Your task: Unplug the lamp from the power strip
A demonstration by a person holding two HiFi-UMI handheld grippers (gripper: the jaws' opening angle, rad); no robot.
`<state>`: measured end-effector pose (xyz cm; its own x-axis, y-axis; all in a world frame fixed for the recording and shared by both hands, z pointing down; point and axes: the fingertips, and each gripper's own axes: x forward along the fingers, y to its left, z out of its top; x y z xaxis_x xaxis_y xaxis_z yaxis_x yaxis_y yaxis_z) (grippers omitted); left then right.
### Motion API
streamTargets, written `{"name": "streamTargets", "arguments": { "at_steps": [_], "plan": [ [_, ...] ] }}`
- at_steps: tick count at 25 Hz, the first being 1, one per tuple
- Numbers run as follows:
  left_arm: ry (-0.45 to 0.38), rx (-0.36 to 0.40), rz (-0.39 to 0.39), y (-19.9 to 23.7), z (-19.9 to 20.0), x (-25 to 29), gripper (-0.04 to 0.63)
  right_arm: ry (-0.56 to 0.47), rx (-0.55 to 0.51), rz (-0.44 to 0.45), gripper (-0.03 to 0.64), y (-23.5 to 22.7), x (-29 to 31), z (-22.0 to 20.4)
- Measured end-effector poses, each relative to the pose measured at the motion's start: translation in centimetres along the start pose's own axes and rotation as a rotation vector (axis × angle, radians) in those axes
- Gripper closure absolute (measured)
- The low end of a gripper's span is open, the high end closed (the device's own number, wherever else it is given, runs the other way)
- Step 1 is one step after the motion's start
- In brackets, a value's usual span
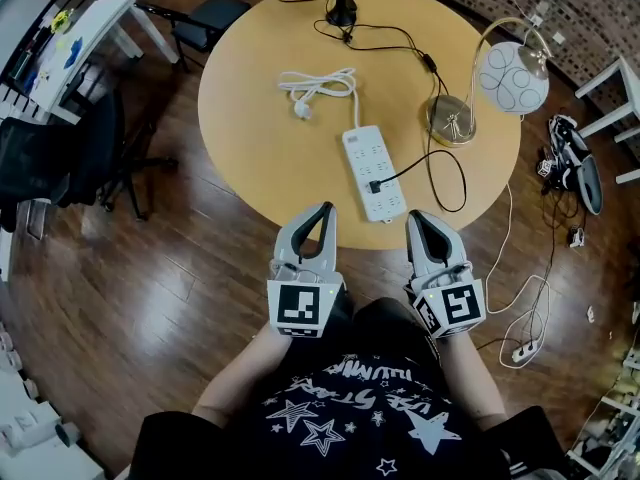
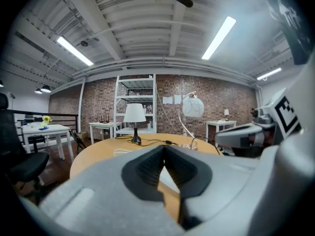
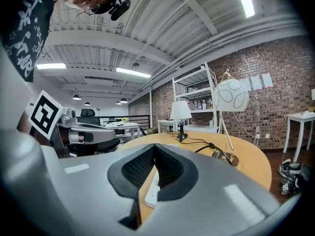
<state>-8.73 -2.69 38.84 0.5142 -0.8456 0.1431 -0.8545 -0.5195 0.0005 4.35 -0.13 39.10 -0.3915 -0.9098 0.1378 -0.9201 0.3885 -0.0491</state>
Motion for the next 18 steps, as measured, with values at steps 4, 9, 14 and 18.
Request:
{"name": "streamTargets", "arguments": {
  "at_steps": [4, 9, 14, 18],
  "plan": [
    [0.013, -0.018, -0.002, 0.3, -0.7, 1.1, 0.591, 0.022, 0.002, -0.006, 0.607, -0.5, 0.9, -0.4],
    [0.040, -0.007, -0.003, 0.1, -1.5, 2.5, 0.591, 0.046, 0.014, -0.008, 0.607, -2.0, 1.6, -1.7],
    [0.069, -0.002, 0.045, 0.5, -3.0, 4.4, 0.591, 0.110, 0.049, 0.008, 0.607, -3.3, 2.9, -4.7],
    [0.094, -0.005, 0.065, 0.4, -4.3, 6.2, 0.591, 0.148, 0.030, 0.069, 0.607, -3.6, 3.9, -6.2]
  ]
}}
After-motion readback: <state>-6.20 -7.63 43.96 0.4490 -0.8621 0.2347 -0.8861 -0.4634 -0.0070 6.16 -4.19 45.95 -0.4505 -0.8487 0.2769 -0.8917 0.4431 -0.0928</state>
